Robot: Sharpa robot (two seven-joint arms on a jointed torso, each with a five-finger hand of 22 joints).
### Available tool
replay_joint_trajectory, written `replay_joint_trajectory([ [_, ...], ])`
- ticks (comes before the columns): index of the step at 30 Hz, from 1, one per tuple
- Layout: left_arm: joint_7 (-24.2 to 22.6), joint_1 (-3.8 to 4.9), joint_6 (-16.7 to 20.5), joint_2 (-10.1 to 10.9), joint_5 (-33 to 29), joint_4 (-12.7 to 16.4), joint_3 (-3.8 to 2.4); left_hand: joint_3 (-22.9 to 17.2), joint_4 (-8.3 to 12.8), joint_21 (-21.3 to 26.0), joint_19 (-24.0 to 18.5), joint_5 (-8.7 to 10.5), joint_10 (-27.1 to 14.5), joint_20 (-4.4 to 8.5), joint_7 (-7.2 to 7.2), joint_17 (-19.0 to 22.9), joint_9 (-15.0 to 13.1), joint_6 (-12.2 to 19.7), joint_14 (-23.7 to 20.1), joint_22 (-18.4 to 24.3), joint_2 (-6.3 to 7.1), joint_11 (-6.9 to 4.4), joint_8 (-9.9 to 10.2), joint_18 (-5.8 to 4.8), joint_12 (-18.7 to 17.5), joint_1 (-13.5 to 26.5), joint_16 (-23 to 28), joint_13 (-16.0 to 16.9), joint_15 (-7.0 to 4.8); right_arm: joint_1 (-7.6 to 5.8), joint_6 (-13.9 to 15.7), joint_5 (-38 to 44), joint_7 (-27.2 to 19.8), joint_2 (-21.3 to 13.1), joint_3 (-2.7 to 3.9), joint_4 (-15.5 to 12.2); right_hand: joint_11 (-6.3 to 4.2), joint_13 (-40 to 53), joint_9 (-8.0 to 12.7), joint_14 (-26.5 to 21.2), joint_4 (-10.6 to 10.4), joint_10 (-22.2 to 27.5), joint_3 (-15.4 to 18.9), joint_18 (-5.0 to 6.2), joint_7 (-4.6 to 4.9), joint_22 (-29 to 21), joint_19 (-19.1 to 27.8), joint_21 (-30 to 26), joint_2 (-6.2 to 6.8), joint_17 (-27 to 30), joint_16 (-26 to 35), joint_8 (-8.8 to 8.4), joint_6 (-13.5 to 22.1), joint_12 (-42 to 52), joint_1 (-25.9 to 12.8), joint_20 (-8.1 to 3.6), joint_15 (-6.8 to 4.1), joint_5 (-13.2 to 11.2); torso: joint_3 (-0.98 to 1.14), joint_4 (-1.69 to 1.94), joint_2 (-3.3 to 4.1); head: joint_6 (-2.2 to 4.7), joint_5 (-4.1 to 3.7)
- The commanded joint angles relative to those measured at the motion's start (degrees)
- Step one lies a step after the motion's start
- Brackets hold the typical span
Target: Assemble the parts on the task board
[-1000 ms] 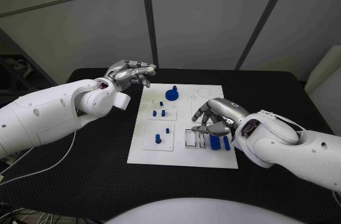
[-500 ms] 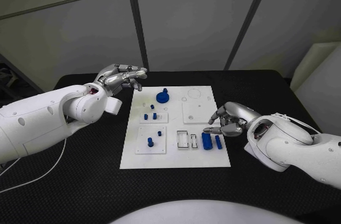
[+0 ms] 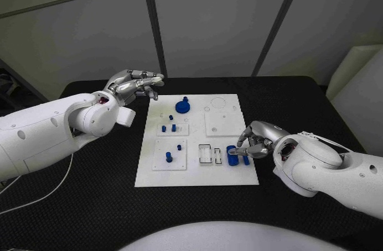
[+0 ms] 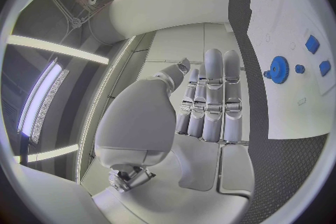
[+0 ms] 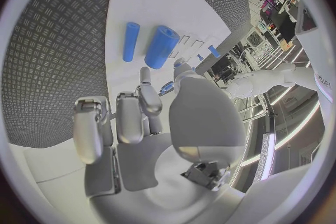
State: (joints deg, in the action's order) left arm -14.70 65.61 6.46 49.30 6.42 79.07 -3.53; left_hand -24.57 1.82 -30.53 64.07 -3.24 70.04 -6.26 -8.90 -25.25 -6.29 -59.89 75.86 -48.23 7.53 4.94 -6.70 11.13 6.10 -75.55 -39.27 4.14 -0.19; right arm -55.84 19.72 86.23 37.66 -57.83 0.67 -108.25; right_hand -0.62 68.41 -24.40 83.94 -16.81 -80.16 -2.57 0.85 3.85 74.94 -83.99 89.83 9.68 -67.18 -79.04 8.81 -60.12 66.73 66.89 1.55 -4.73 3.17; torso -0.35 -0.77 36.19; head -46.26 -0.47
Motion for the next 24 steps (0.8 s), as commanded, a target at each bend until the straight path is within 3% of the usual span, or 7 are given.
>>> replay_joint_trajectory([
  [1,-0.2,0.09,-0.3,0.0,-0.2,0.2,-0.03,0.3,-0.1,0.2,0.3,0.31,-0.4,0.03,-0.01,0.1,-0.1,0.5,0.0,0.1,-0.50,-0.06,0.3,-0.69,-0.2,0.3,0.2,0.1,0.34,0.10,-2.2,2.6,2.5,0.4,0.00,0.2,-0.01,0.2,-0.3,2.2,0.0,-0.4,0.3,-0.85,-0.11,15.1,-6.0,0.2,0.12,-0.1,-0.1,0.13,-0.3,0.2,-0.7,0.25,0.14,0.2,0.02,-0.06,0.03,-0.12,0.11],
  [12,-0.3,0.09,-0.4,0.1,-0.2,0.2,-0.03,0.3,-0.1,0.2,0.3,0.31,-0.4,0.03,-0.01,0.1,-0.1,0.5,0.0,0.1,-0.50,-0.06,0.3,-0.69,-0.2,0.3,0.2,0.1,0.34,0.87,-4.5,3.1,3.1,2.5,-0.13,1.9,-0.15,0.7,-1.2,2.2,0.0,-0.4,0.1,-0.85,-0.28,15.1,-6.0,0.2,-0.16,-0.2,-0.2,0.31,-0.8,0.5,-0.9,0.17,0.03,0.2,0.02,-0.07,0.00,-0.24,0.32],
  [24,-0.3,0.09,-0.4,0.1,-0.2,0.3,-0.03,0.3,-0.1,0.2,0.3,0.31,-0.4,0.03,-0.01,0.1,-0.1,0.5,0.0,0.1,-0.50,-0.06,0.3,-0.69,-0.2,0.3,0.2,0.1,0.34,1.93,-4.7,3.1,3.2,4.4,-0.18,3.3,-0.53,1.7,-3.2,2.2,0.2,-0.7,-1.1,-0.85,-0.74,15.1,-6.0,0.2,-1.23,-0.4,-0.3,0.76,-2.2,1.2,1.0,-0.07,-0.26,0.4,-0.04,-0.02,-0.06,-0.39,0.35],
])
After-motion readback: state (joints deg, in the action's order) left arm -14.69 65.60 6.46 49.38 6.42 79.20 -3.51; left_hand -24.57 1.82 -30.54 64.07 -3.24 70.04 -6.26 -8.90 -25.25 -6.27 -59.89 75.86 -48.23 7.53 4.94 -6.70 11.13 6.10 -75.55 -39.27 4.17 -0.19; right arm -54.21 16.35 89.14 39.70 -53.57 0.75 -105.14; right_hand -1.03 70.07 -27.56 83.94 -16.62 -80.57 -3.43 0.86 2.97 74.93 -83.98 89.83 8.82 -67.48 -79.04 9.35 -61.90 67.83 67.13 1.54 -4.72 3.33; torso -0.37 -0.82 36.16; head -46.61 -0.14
